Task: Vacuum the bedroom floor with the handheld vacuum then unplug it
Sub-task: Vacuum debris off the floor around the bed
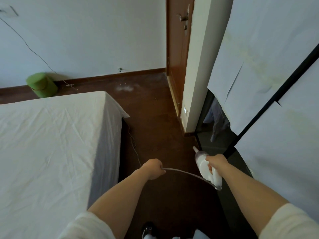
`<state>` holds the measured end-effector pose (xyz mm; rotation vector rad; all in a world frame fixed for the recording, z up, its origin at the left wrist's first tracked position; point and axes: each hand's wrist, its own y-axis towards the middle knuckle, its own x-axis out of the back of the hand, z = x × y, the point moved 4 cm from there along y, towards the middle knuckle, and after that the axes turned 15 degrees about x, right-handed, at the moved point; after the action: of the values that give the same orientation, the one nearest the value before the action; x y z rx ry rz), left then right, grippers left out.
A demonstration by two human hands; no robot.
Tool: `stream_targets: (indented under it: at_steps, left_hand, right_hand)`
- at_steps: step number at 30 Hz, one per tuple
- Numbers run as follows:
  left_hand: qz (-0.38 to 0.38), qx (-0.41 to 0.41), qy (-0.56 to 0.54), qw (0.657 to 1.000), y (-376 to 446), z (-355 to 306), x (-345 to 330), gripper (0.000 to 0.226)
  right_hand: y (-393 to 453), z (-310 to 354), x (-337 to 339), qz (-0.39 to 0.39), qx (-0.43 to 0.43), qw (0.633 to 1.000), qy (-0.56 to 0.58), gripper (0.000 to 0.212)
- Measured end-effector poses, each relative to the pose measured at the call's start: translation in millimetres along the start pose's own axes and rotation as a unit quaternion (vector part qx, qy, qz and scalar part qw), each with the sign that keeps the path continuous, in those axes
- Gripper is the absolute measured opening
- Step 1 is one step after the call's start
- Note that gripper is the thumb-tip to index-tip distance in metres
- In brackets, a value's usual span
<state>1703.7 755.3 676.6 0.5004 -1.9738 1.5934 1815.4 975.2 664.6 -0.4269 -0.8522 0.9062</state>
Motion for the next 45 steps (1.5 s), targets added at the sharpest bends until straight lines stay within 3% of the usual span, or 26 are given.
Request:
stream_targets:
  at_steps: [17,28,35,42,45]
  left_hand:
    - [-0.014,0.010,-0.002,1.000,-3.9,-10.4,-10.3,0.030]
    - [-0.018,0.020,-0.032,0.999,-13.2,-33.6,-28.6,0.029]
    - [0.004,0.033,-0.060,0.998,-23.0,-38.5,-58.6,0.025]
    - [-0.009,0.034,-0.056,0.998,-37.4,-12.2,-59.2,0.029]
    - [-0.003,0.039,-0.050,0.998,-42.6,14.1,-63.0,0.028]
  right_hand:
    - [-28.8,2.8,-6.3,0.092,0.048,0.994,0.036,0.023]
    - [-13.7,-20.1,17.3,0.041,0.033,0.999,-0.005,0.025]
    - [-6.8,-33.6,34.4,0.015,-0.005,0.995,-0.096,0.045]
    - [-27.9,-35.3,20.2,0.023,0.014,0.997,-0.067,0.050]
    - [-44.8,-34.6,0.2,0.029,0.015,0.999,-0.023,0.042]
